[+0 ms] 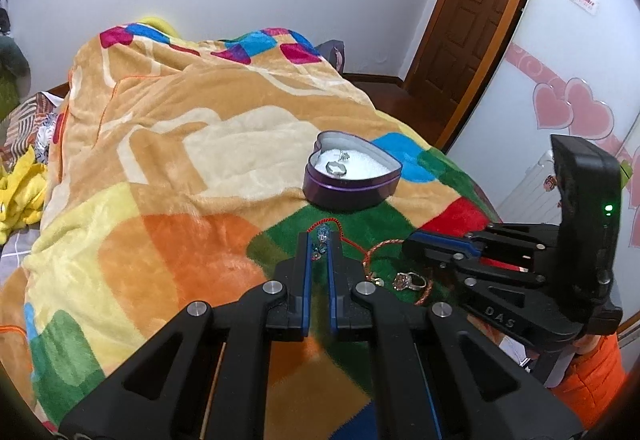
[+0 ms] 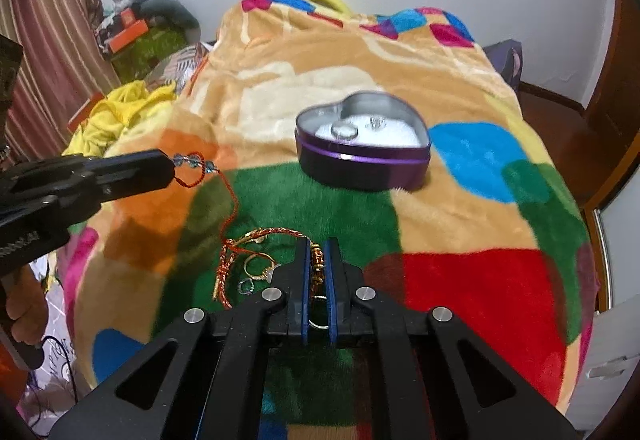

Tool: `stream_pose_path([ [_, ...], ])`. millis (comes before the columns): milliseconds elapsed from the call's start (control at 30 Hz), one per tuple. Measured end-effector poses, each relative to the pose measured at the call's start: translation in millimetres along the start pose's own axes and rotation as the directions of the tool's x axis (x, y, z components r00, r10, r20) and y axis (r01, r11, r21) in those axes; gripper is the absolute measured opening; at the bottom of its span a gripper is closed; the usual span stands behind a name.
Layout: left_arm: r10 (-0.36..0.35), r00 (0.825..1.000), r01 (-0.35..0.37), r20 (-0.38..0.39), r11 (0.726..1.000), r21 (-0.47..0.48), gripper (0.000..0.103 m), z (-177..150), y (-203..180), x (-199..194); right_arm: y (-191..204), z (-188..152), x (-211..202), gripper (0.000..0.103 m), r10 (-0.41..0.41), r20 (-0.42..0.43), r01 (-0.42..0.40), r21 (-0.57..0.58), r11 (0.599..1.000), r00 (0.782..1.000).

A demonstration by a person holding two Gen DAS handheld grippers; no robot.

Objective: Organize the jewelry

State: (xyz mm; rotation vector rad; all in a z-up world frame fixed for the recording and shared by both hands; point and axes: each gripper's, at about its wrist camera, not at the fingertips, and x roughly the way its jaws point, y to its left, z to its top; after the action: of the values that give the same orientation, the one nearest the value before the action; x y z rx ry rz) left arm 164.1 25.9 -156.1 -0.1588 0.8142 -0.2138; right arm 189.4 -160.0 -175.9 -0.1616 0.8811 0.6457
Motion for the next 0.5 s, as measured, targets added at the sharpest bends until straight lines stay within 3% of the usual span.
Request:
stream_pose_path([
  [500,0.011,0.996,-0.010,0.086,1.000,-0.012,0.005,16,4,-28,-5,15,-33,0.006,-0.077,0.127,0.073,0.037,0.997,0.989],
])
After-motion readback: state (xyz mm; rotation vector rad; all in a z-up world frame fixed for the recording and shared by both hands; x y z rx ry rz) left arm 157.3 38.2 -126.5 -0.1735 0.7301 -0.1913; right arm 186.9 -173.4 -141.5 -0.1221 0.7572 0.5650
